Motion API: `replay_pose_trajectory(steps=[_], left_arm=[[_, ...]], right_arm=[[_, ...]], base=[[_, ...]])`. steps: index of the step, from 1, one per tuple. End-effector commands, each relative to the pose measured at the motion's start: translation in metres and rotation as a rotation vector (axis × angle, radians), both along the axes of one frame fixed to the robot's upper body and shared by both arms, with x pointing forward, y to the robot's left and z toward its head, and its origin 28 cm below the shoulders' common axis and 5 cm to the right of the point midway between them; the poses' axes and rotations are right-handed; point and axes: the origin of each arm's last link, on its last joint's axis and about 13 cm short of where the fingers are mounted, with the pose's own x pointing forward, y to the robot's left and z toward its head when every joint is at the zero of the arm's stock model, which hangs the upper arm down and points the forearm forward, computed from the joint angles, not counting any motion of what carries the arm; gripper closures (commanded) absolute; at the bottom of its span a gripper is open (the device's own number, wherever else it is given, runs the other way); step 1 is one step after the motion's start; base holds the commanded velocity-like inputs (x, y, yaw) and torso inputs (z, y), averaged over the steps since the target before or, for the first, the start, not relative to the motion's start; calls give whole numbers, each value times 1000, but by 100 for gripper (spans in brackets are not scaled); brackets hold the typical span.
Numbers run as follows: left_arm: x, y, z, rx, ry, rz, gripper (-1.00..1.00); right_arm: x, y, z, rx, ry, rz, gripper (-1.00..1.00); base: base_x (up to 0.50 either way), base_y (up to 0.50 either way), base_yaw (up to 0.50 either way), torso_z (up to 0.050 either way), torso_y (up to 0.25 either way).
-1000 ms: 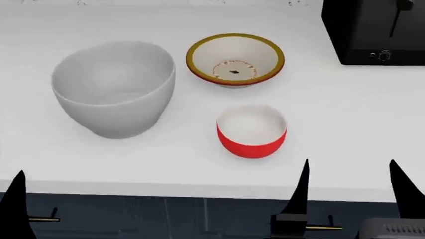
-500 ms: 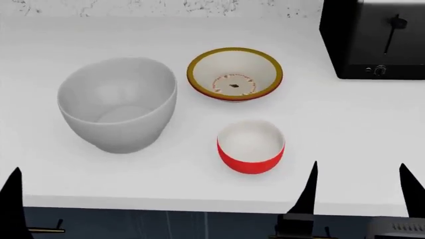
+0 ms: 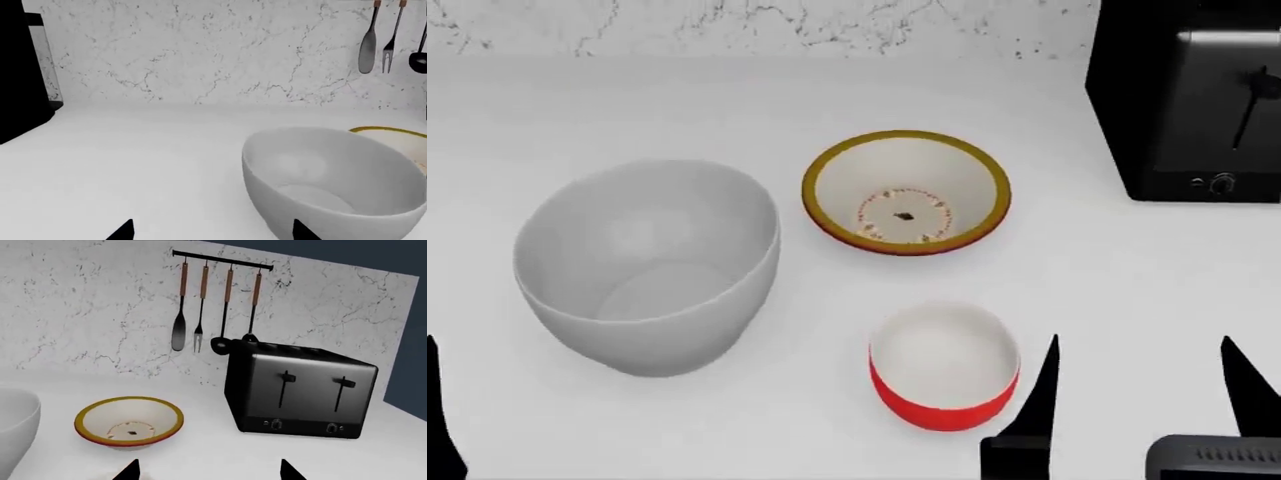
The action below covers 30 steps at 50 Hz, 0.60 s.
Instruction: Stack the bowls from largest to smallest.
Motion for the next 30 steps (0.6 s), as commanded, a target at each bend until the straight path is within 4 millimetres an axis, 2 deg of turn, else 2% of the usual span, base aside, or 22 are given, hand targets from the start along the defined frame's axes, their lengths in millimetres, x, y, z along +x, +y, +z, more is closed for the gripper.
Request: replay_pose_trajectory(steps=[1,22,25,27,30], left_arm=[[-2,7,1,13,-2,39,-100],[-3,12,1,21,12,66,-100],[-3,12,1,25,21,69,-100],[-4,12,2,27,19,68,-100],[-3,14,2,25,22,76,-100]], right_arm=[[2,-2,0,-17,-17,-20,-100],[4,-3,-2,17,15,-24,-100],[10,-4,-4,51,50,-21,-100],[21,-9,-4,42,71,-34,-100],[37,-12,9,84,137,38,-100]], base=[[500,74,0,0,0],[490,133,0,0,1],[0,0,0,0,4],[0,0,0,0,0],[0,0,0,0,0]])
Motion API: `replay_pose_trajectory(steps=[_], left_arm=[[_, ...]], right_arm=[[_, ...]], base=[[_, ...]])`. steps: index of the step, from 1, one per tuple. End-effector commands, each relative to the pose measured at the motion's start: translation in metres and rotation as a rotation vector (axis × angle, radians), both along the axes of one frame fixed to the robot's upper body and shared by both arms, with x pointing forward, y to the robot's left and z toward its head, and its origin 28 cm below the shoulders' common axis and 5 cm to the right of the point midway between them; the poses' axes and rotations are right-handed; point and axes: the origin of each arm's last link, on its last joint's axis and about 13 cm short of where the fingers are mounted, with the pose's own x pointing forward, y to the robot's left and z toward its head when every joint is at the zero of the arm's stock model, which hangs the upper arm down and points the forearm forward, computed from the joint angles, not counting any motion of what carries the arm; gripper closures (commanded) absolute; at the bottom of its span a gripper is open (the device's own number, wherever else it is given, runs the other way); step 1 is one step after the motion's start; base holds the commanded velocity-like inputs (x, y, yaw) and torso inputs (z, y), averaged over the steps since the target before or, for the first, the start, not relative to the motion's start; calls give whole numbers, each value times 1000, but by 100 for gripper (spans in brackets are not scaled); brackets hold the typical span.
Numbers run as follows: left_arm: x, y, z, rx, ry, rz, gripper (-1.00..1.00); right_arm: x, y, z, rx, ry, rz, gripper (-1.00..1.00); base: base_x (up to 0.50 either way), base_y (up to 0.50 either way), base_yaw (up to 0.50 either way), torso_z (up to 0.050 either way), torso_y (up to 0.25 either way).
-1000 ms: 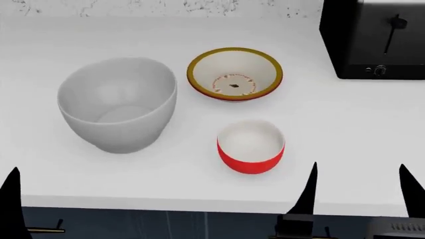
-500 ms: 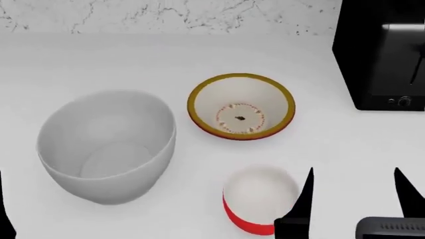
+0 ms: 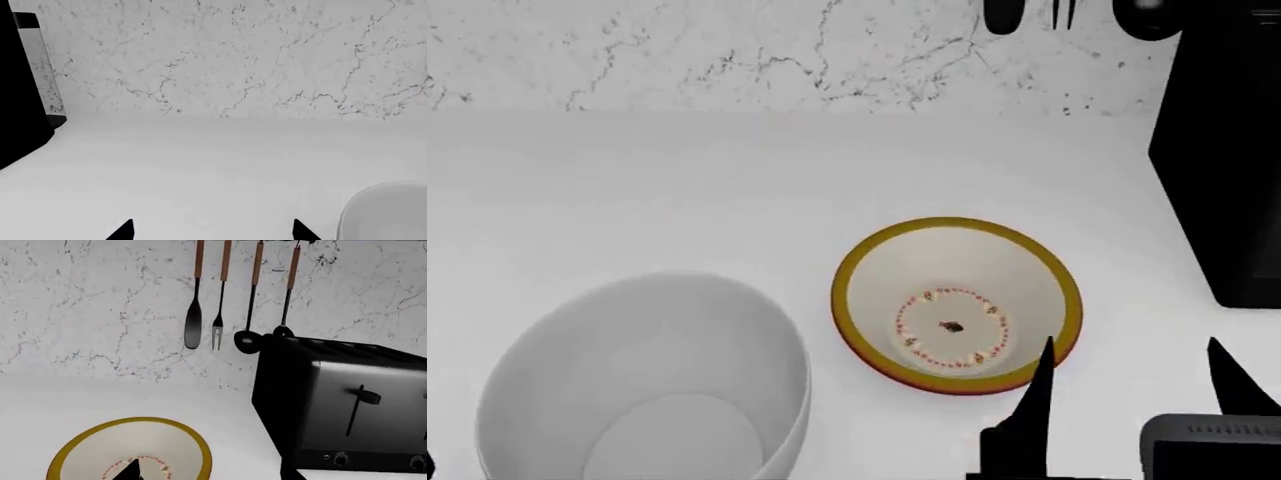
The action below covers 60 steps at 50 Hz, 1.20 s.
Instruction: Stack the bowls from largest to smallest.
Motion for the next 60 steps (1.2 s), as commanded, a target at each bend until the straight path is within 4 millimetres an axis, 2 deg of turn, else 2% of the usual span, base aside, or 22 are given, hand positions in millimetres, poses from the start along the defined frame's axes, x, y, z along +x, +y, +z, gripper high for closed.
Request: replay_pose_trajectory(steps=[1,3,6,11,14,16,22,27,36,45,50,53,57,58,60], left_arm=[[-2,3,-1,-1,8,14,-100],[-3,3,0,0,10,14,-100],[-3,4,-1,1,11,16,-100],[-4,6,-2,2,19,21,-100],[-5,6,-1,0,18,19,-100],[-3,8,-2,-12,19,31,-100],[-4,6,-4,-4,31,20,-100],[-6,7,-1,3,25,24,-100],[-7,7,-1,-9,26,19,-100],[-8,8,-1,-6,28,24,-100],[-8,8,-1,-1,24,18,-100],[-8,8,-1,0,26,18,-100],[-7,8,-2,2,23,22,-100],[-7,7,-1,0,17,23,-100],[-8,8,0,0,13,28,-100]], right_arm=[[36,-12,19,134,67,9,-100],[51,-15,25,136,107,7,-100],[72,-18,27,309,188,11,-100],[110,-19,35,310,293,36,-100],[122,-20,32,306,343,23,-100],[129,-18,26,377,414,41,-100],[150,-15,16,283,463,3,-100],[167,-18,6,319,496,-38,-100],[185,-15,-13,363,583,-41,-100],[192,-12,-26,398,626,-37,-100],[194,-11,-27,405,624,-46,-100],[191,-9,-34,403,652,-30,-100],[189,-9,-31,413,642,-21,-100],[190,-10,-29,429,615,-34,100],[190,-11,-21,449,595,-20,100]], base=[[0,0,0,0,0],[0,0,0,0,0],[0,0,0,0,0],[0,0,0,0,0],[0,0,0,0,0],[0,0,0,0,0],[0,0,0,0,0],[0,0,0,0,0],[0,0,0,0,0],[0,0,0,0,0],[0,0,0,0,2],[0,0,0,0,0],[0,0,0,0,0],[0,0,0,0,0],[0,0,0,0,0]])
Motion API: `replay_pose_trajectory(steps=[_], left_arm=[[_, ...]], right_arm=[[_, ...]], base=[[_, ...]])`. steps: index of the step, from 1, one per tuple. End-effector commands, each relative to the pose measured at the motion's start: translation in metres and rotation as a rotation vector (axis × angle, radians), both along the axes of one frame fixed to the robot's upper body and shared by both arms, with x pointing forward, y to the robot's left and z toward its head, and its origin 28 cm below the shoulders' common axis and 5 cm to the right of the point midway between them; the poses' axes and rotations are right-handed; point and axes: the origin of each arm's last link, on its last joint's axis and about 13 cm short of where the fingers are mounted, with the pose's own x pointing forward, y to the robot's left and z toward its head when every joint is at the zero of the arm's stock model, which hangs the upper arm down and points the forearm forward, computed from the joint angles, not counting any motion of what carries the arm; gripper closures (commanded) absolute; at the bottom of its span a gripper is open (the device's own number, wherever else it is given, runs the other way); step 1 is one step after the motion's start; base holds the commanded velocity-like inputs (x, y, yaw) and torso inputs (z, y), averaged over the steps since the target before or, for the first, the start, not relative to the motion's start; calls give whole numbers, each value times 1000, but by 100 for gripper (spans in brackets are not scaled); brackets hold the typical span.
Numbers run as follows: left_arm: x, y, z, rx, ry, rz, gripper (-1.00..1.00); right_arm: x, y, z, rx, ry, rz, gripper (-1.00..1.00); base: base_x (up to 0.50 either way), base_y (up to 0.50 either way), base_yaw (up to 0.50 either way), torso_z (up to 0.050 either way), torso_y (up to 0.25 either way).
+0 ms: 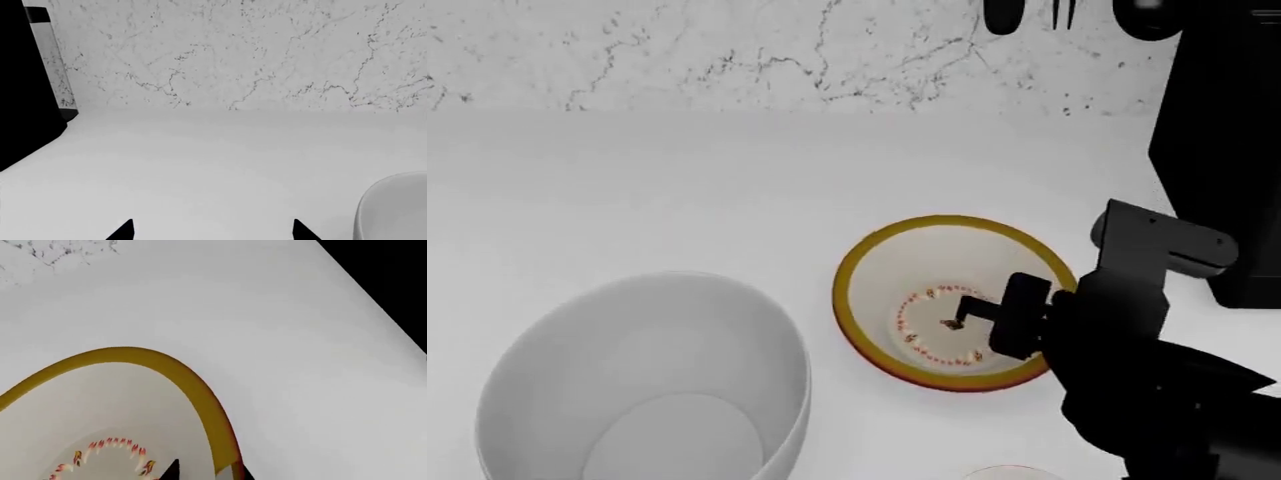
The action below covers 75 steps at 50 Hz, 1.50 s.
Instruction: Stack the bowls from largest to smallest.
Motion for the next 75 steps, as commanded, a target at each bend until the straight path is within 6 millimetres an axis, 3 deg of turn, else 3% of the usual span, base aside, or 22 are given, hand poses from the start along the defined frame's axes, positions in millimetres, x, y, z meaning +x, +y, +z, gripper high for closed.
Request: replay_pose_trajectory(steps=[1,8,21,24,34,41,47,53,66,75], left_arm=[[-2,1,0,-10,-14,6,-100],[-1,2,1,-9,-24,18,-100],[-2,7,4,-18,-40,42,-100],[-3,9,4,-21,-41,50,-100],[-5,15,6,-30,-43,79,-100],[-5,17,7,-31,-41,82,-100],[-8,22,11,-39,-57,107,-100],[-8,22,10,-37,-57,109,-100],[-9,20,11,-33,-59,90,-100],[-9,19,11,-32,-58,90,-100]], right_arm=[[3,3,4,36,-31,-7,100],[1,1,28,97,-118,-29,100],[-24,25,105,328,-305,45,100],[-35,33,125,382,-362,84,100],[-92,66,158,509,-376,292,100],[-122,83,150,507,-336,400,100],[-127,91,126,541,-231,426,100],[-132,97,120,540,-182,450,100],[-106,110,102,531,-140,414,100],[-100,112,91,508,-128,401,100]], base=[[0,0,0,0,0],[0,0,0,0,0],[0,0,0,0,0],[0,0,0,0,0],[0,0,0,0,0],[0,0,0,0,0],[0,0,0,0,0],[0,0,0,0,0],[0,0,0,0,0],[0,0,0,0,0]])
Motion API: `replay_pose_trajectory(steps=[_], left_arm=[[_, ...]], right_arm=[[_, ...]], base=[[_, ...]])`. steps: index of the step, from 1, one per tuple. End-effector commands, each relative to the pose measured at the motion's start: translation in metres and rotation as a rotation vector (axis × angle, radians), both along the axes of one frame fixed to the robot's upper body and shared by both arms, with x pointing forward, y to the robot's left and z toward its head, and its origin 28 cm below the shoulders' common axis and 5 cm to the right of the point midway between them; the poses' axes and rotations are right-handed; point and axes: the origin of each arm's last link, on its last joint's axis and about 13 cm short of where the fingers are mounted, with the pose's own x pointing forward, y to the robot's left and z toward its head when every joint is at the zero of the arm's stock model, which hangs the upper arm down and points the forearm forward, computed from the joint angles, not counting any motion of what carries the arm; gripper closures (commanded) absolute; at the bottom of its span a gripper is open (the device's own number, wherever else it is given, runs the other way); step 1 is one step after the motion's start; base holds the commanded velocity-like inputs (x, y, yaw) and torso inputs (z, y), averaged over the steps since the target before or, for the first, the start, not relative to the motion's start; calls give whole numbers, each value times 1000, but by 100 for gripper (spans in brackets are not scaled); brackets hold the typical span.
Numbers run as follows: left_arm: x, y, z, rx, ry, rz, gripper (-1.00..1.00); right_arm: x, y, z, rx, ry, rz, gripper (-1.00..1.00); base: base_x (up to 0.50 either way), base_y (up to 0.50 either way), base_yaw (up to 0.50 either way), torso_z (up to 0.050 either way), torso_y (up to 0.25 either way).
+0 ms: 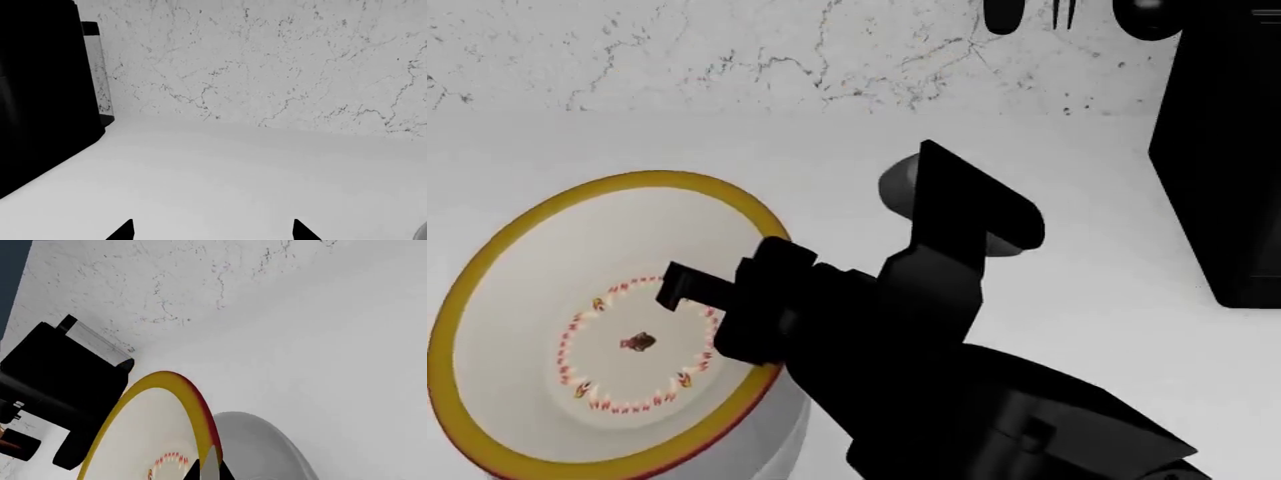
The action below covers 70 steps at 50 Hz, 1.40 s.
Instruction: Stack the bowls from largest to smallest.
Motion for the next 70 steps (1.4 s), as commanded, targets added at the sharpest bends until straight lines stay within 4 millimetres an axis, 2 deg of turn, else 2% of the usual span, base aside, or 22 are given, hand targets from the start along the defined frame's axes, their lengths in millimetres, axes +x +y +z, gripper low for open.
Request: replay_pose_trajectory(steps=[1,17,18,27,35,40,46,52,57,67,70], left_arm=[[-2,0,0,-9,-6,-6,-100],[-2,0,0,-10,-5,-8,-100],[-2,0,0,-11,-5,-9,-100],[-2,0,-1,-11,0,-14,-100],[-3,-1,0,-10,-1,-14,-100],[-3,-1,-1,-9,1,-14,-100],[-3,-1,0,-8,2,-16,-100],[-3,-1,0,-8,5,-18,-100],[-4,-2,-1,-5,6,-23,-100],[-4,-1,-2,-5,10,-17,-100],[-5,-1,-2,-2,12,-22,-100]], right_arm=[[11,7,-13,2,13,-20,100],[7,10,-20,-24,17,-7,100],[7,10,-20,-28,15,-3,-100],[5,8,-18,-62,-20,0,-100],[-5,6,-7,-219,-242,-54,-100],[-14,-3,5,-254,-305,-87,-100],[-24,-21,12,-315,-363,-138,-100],[-47,-49,26,-392,-382,-164,-100],[-70,-76,17,-469,-334,-193,-100],[-98,-110,1,-547,-238,-245,-100],[-108,-119,-10,-561,-184,-263,-100]], base=[[0,0,0,0,0],[0,0,0,0,0],[0,0,0,0,0],[0,0,0,0,1],[0,0,0,0,0],[0,0,0,0,0],[0,0,0,0,0],[0,0,0,0,0],[0,0,0,0,0],[0,0,0,0,0],[0,0,0,0,0]])
